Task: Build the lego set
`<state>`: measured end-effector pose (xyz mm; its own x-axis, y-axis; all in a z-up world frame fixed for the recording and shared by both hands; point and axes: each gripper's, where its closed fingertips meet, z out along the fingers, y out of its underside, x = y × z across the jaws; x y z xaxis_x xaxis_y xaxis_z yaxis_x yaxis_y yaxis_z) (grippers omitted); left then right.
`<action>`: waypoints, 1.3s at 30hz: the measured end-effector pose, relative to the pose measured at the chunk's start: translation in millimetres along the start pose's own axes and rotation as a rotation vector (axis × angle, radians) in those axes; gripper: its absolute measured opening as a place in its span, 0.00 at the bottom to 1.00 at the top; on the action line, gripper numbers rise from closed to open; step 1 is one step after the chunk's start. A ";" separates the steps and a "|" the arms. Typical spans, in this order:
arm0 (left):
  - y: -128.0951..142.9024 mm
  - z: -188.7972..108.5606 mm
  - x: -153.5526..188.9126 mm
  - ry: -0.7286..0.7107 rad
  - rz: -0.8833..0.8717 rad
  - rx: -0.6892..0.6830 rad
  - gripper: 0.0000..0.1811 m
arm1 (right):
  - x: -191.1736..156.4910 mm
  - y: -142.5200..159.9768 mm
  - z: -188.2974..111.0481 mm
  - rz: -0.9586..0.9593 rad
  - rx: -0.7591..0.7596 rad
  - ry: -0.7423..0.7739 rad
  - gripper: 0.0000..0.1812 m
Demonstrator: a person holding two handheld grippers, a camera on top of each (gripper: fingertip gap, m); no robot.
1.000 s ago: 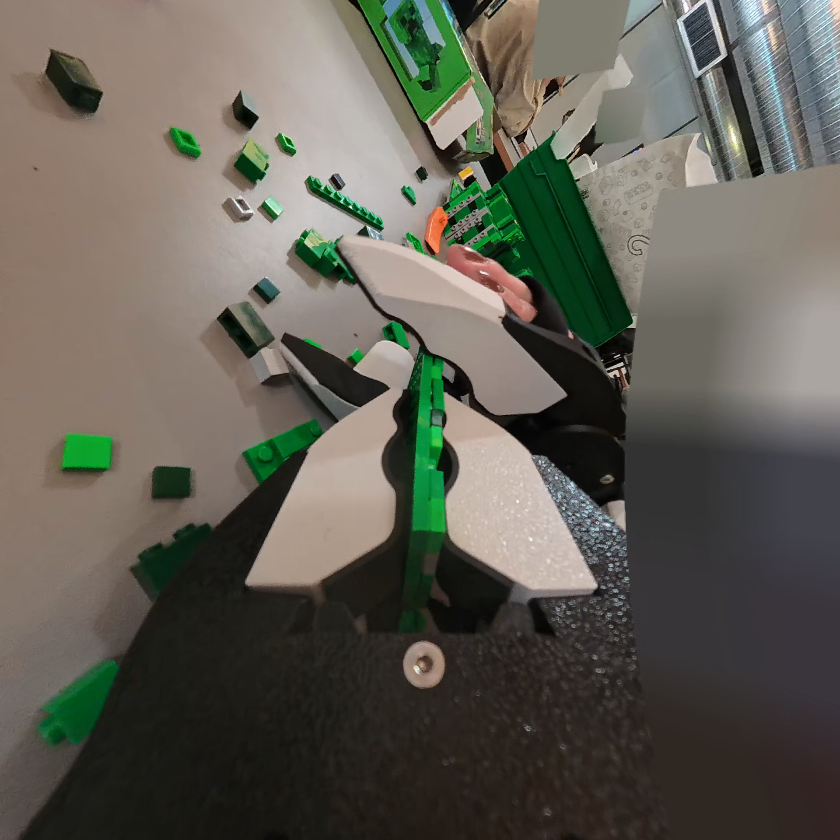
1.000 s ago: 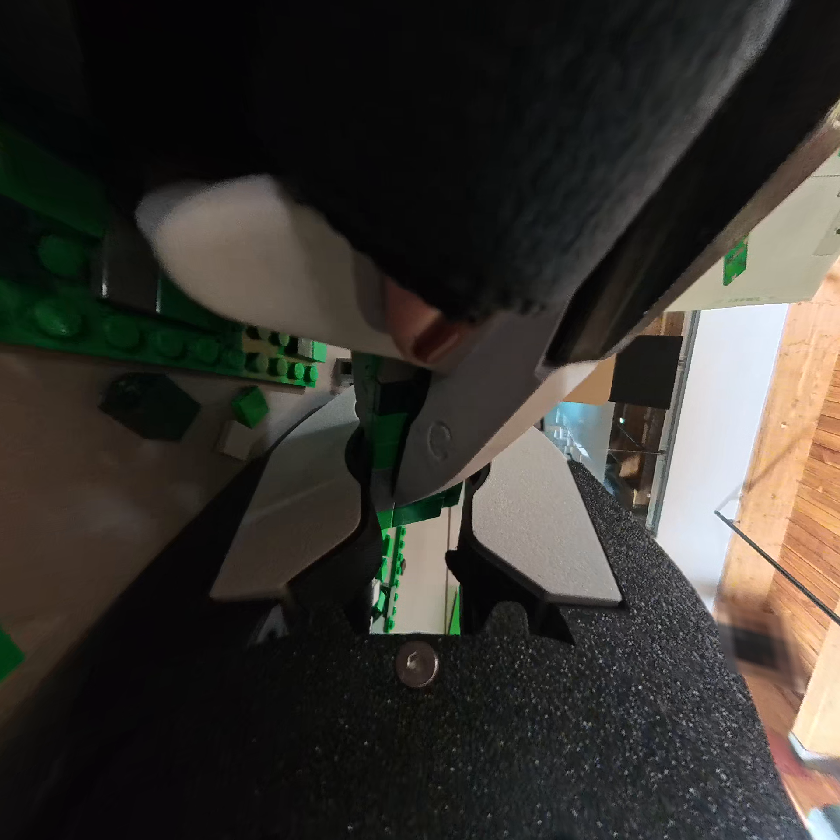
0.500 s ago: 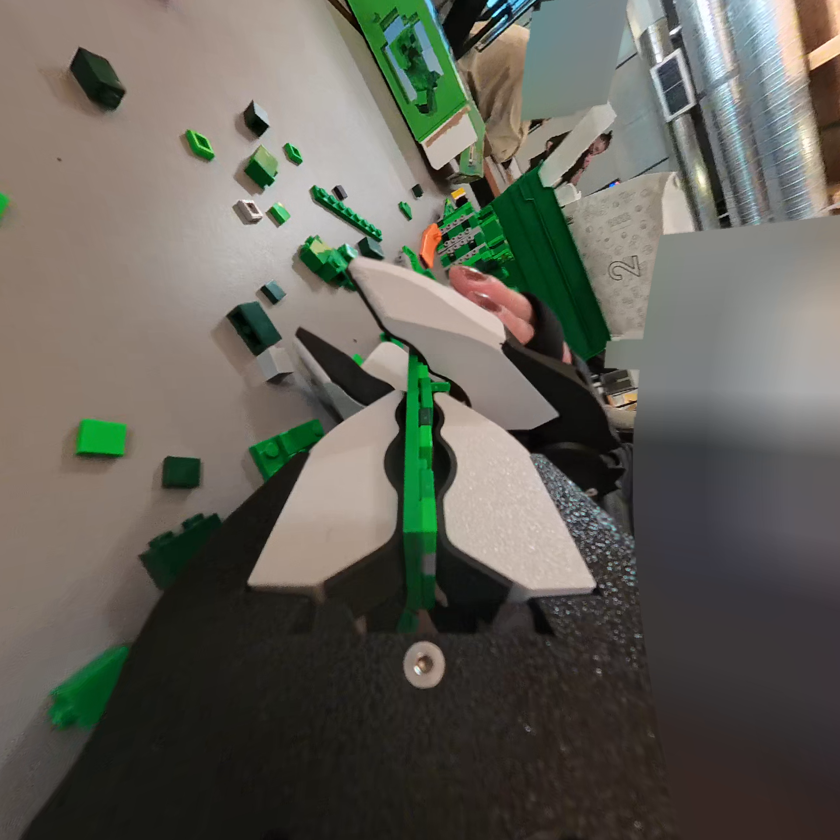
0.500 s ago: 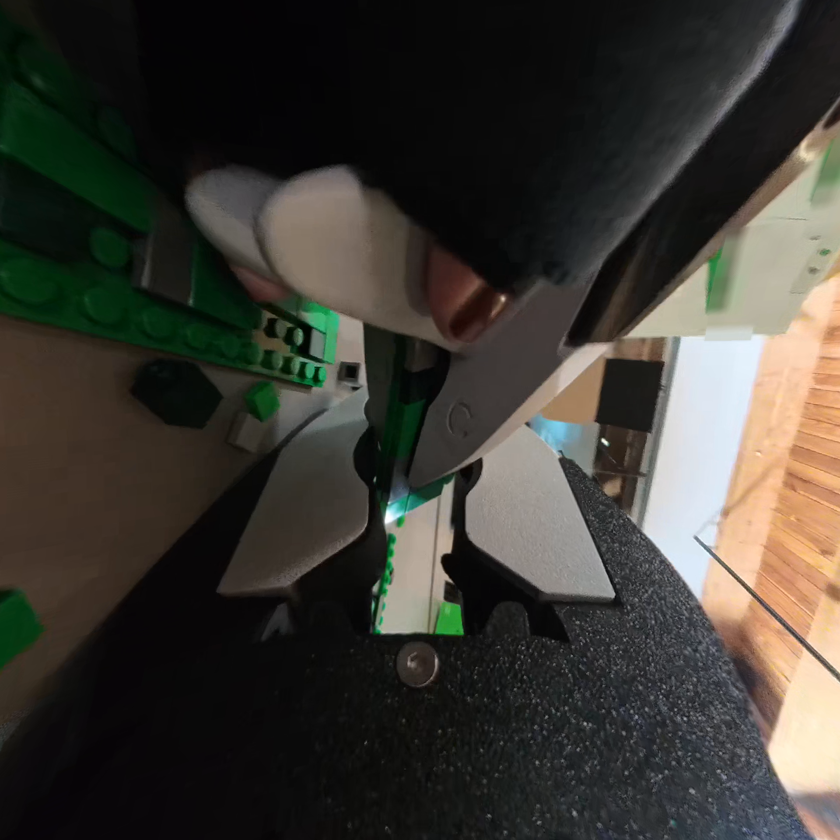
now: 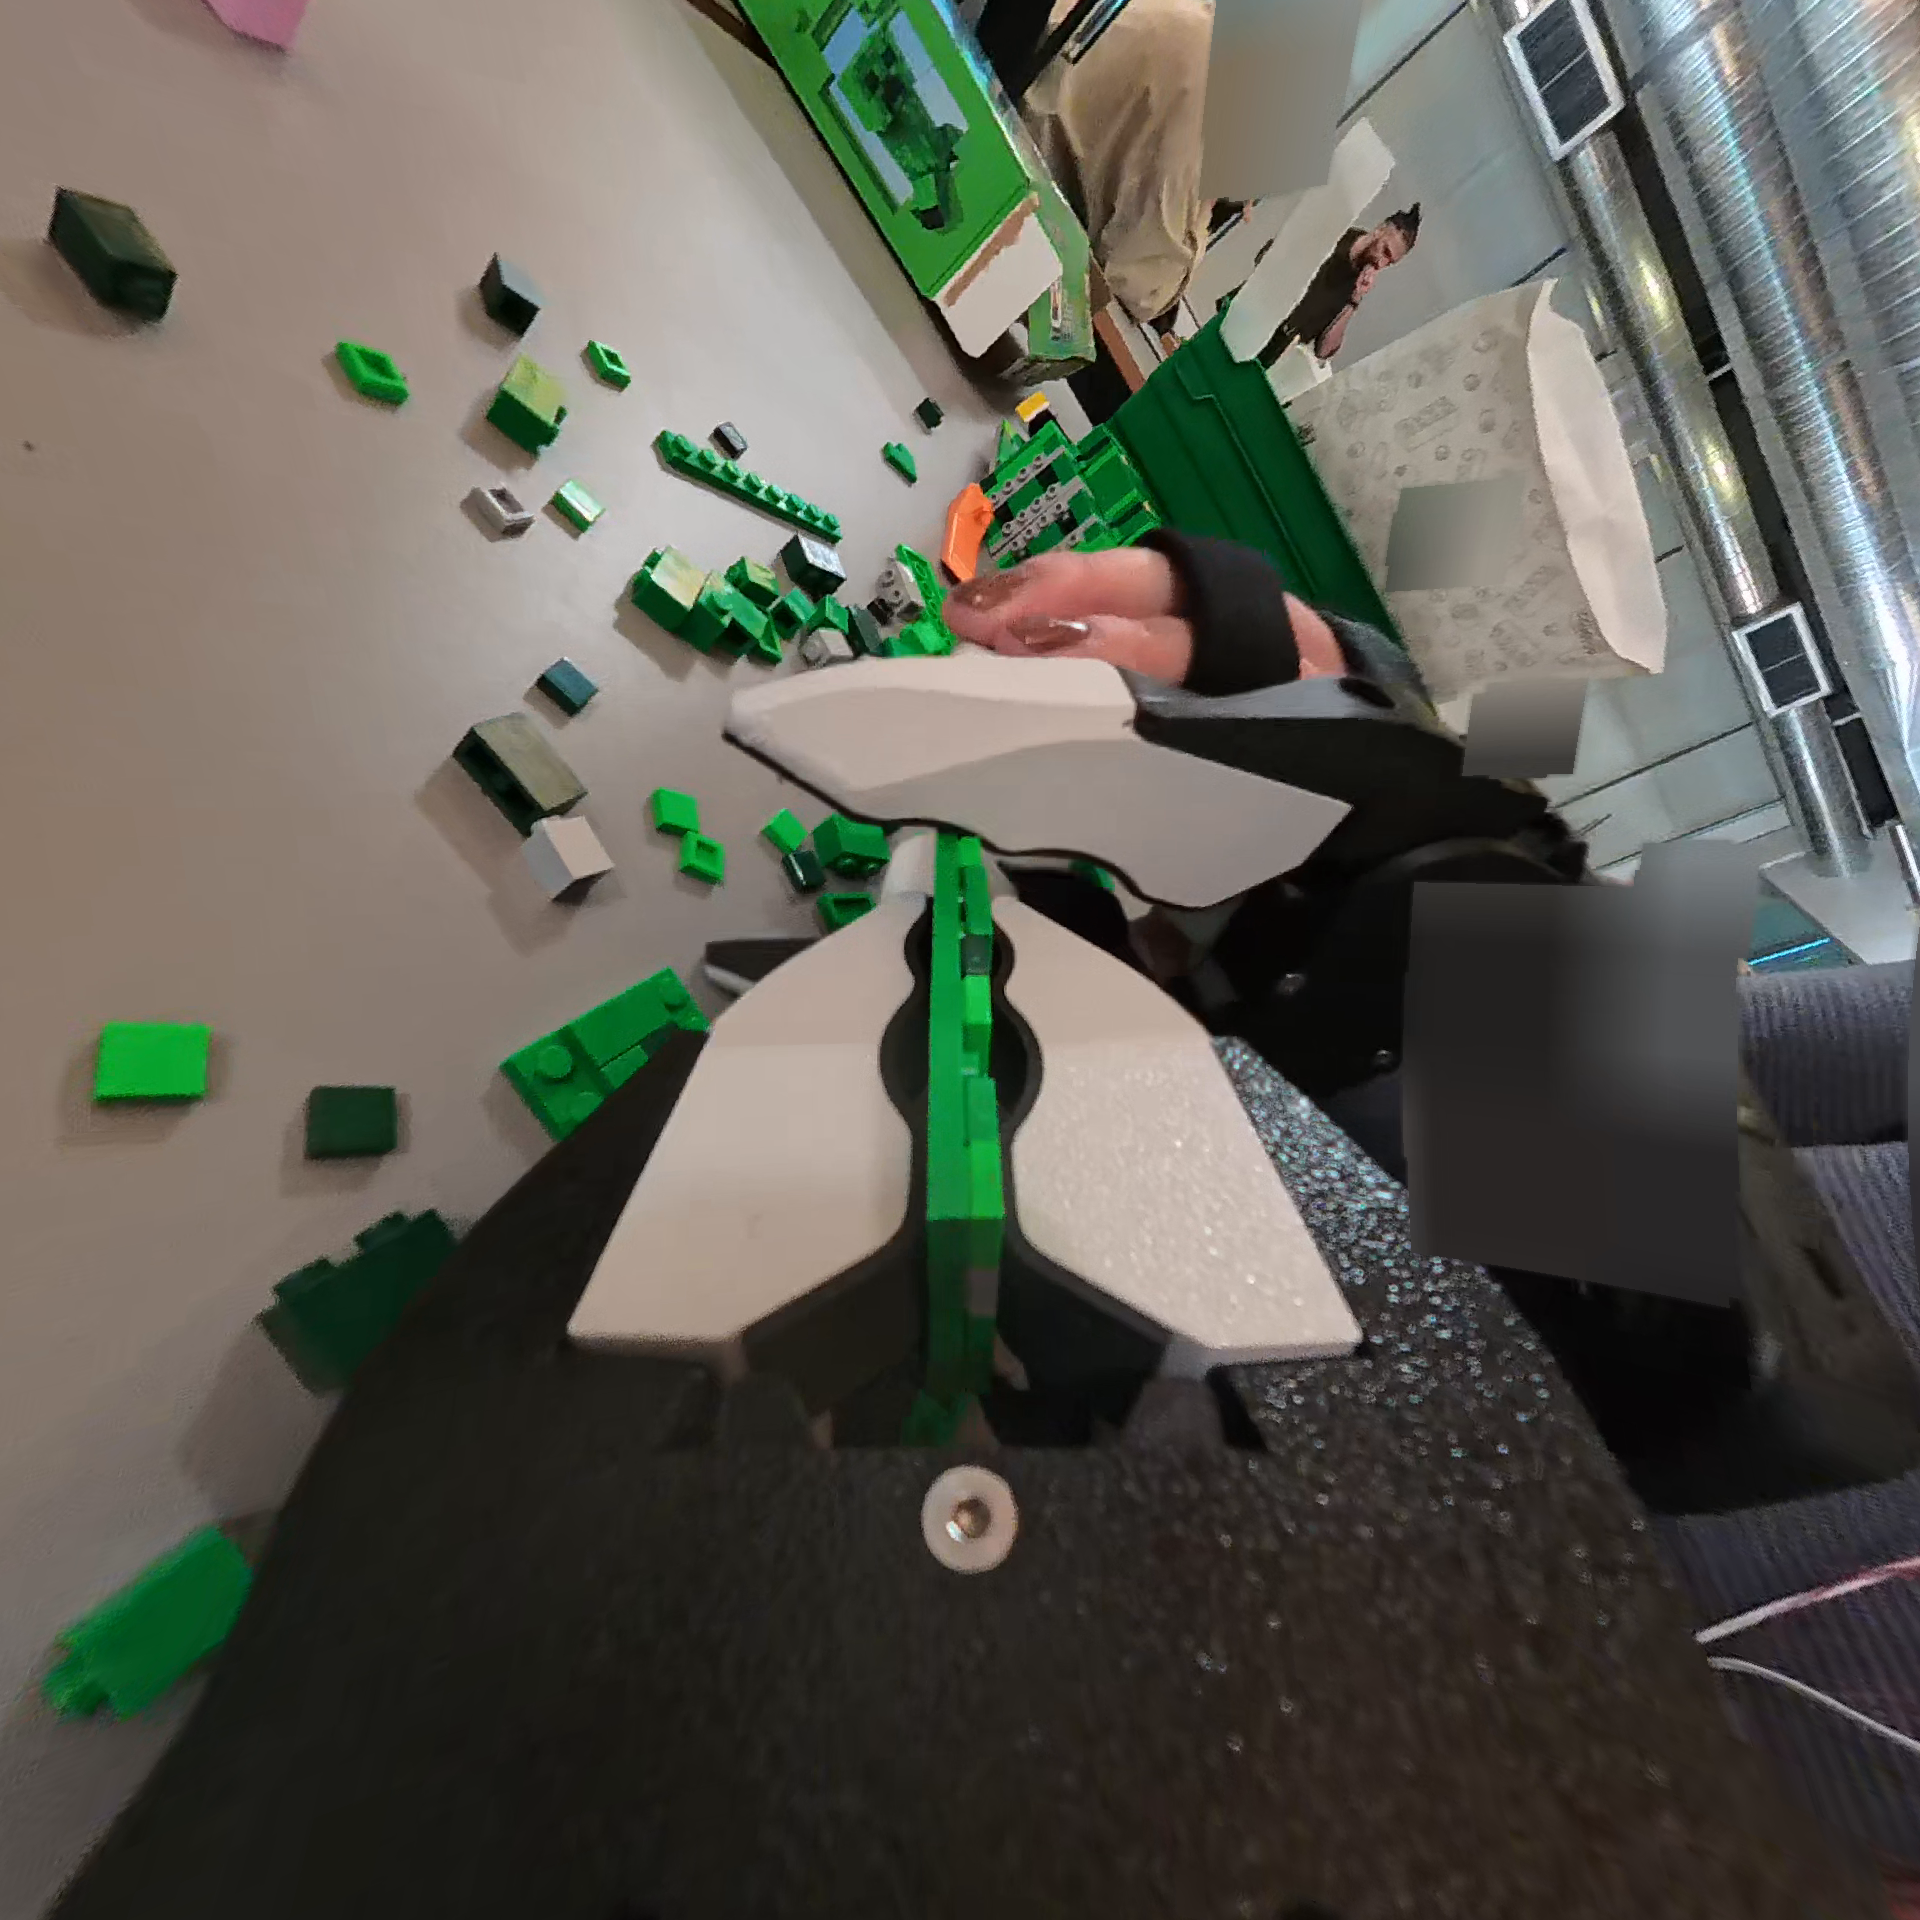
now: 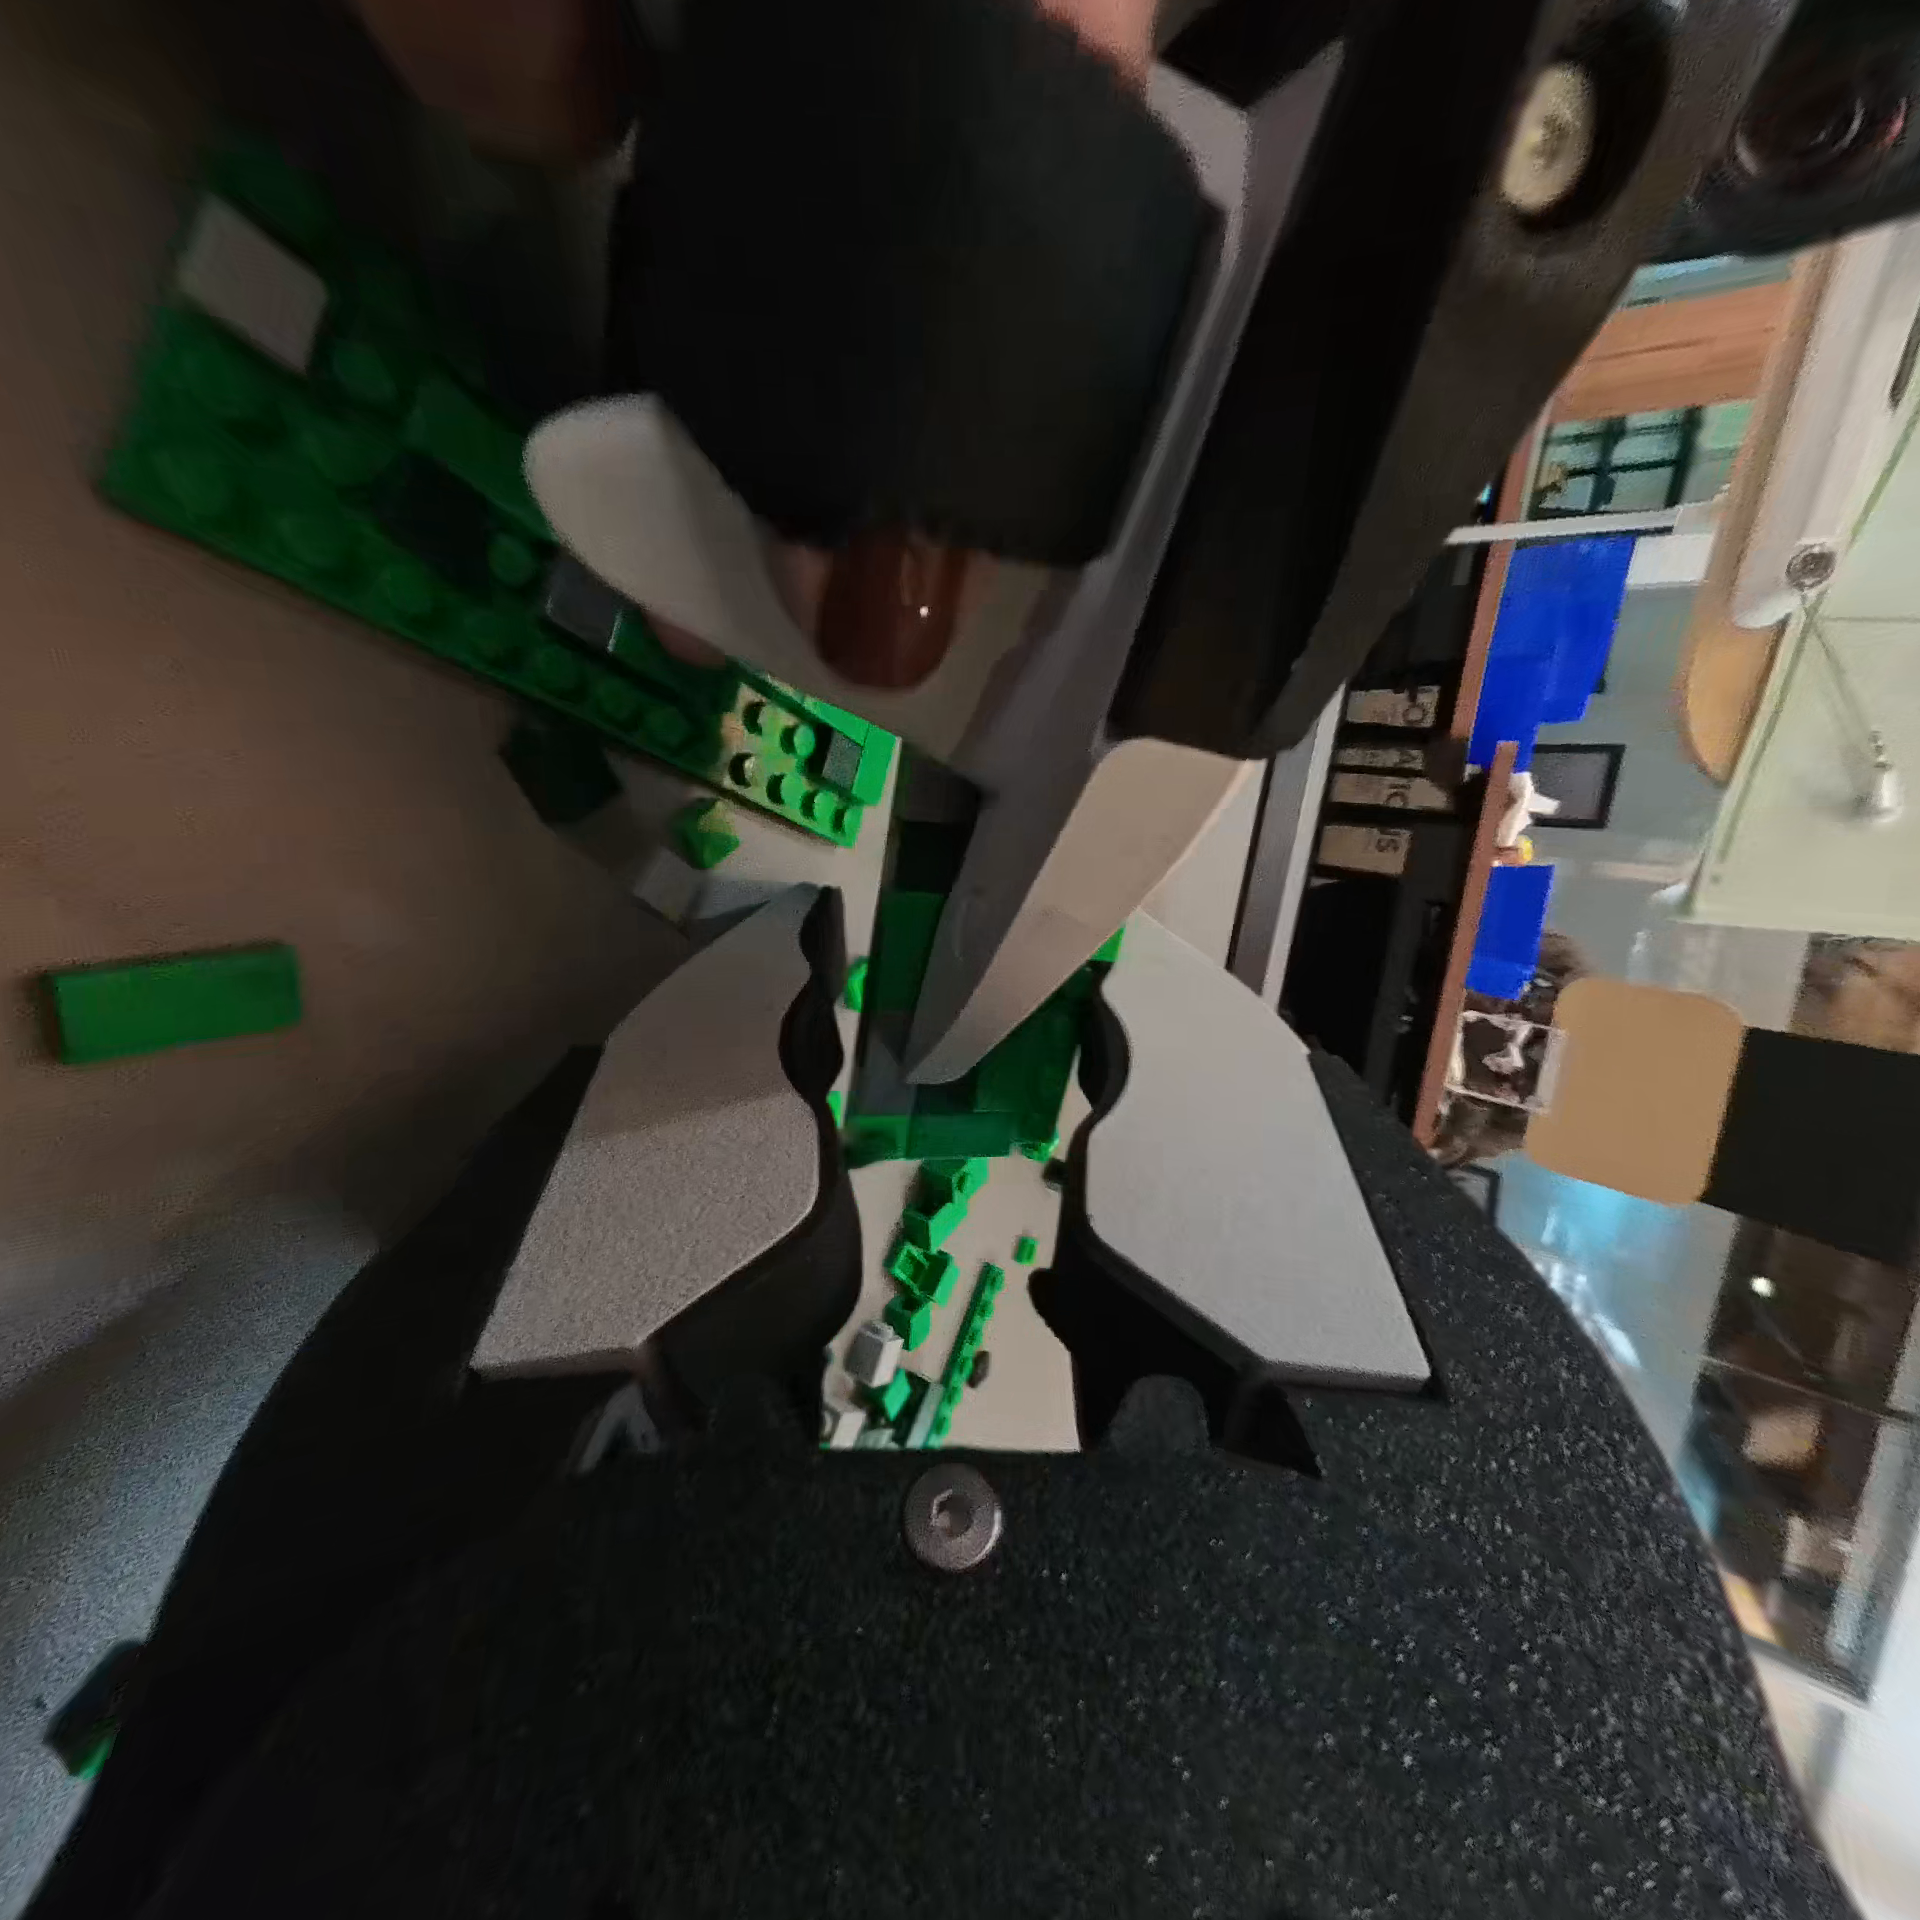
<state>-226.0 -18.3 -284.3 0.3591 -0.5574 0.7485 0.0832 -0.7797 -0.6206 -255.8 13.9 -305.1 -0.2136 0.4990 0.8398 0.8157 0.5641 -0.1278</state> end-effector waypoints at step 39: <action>-3.8 -7.1 -9.7 -0.015 -0.091 0.019 0.03 | 5.3 0.0 4.7 0.035 -0.004 0.116 0.20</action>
<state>-236.4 -11.9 -287.5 0.3628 -0.4799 0.7988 0.1334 -0.8216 -0.5542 -259.4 19.7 -303.1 -0.1217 0.4391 0.8902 0.8238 0.5449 -0.1562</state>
